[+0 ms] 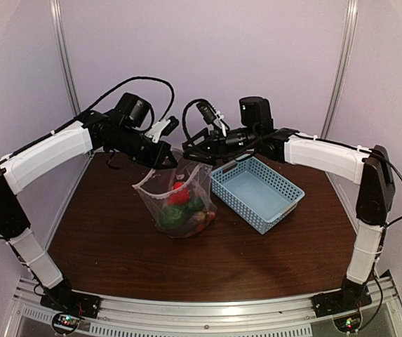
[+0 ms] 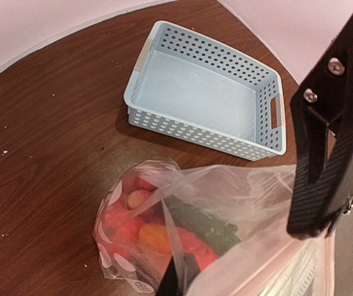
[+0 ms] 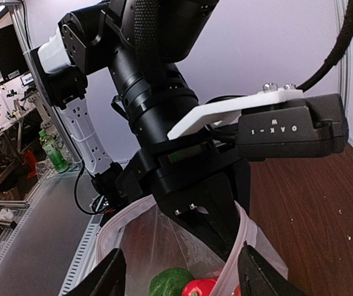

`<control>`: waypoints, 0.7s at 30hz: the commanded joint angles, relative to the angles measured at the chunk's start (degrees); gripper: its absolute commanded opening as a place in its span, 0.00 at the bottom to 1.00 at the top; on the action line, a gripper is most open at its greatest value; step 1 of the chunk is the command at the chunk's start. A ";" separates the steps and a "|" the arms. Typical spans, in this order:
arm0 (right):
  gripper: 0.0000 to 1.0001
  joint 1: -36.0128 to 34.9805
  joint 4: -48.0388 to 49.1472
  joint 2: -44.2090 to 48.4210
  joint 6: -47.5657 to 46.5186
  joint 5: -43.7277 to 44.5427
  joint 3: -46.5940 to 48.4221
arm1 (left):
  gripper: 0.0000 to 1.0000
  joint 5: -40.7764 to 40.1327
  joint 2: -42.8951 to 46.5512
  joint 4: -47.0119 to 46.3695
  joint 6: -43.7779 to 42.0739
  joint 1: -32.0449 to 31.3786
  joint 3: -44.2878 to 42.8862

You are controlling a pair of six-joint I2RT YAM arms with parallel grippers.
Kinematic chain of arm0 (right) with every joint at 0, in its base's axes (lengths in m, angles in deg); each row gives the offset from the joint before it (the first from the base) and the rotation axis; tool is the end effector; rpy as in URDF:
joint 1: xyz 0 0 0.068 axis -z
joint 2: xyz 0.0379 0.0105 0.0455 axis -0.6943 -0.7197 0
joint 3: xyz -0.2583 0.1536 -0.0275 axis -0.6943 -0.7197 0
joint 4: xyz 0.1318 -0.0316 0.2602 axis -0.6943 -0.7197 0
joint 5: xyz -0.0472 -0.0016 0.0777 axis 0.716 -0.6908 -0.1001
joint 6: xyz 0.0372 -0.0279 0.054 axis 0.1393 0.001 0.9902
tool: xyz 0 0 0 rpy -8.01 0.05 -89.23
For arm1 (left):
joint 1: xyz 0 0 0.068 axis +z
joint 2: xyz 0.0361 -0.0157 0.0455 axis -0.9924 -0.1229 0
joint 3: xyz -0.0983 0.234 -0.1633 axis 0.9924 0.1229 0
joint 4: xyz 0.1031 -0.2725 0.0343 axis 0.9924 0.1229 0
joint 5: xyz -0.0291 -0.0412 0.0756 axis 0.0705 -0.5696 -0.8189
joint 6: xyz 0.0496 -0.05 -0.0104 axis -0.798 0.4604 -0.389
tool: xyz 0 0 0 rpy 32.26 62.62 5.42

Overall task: Place the food in the zip-top bag and seal the zipper
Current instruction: Adjust the zipper food storage bag at the center of the board.

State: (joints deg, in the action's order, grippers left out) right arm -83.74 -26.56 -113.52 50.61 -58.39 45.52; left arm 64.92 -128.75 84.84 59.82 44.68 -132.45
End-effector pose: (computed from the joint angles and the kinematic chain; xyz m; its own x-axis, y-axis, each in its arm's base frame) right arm 0.3465 0.3568 0.3640 -0.2219 -0.1342 -0.9658 -0.9443 -0.2174 0.2472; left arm 0.3156 -0.2714 0.3652 -0.7629 0.2446 -0.5985 0.5550 0.7226 -0.4121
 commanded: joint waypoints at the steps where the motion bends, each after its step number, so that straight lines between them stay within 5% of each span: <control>1: 0.63 0.47 -12.73 3.09 -10.08 2.61 4.94 | 0.00 0.19 0.54 -3.07 0.37 0.03 -0.37; 7: 0.64 4.47 -21.54 7.16 -14.25 1.78 6.24 | 0.00 0.56 0.58 -3.09 0.04 0.03 -0.42; 13: 0.59 6.23 -38.35 7.83 -30.17 6.88 5.20 | 0.00 0.72 0.69 -3.22 -0.03 0.03 -0.29; 21: 0.51 4.90 -43.34 6.79 -36.66 9.12 1.70 | 0.00 0.55 0.64 -3.18 -0.22 0.03 -0.94</control>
State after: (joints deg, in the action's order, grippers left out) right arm -77.93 -64.76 -105.91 19.58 -52.14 48.75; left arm 65.12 -128.75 84.80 59.78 44.68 -132.45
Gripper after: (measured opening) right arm 0.510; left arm 0.005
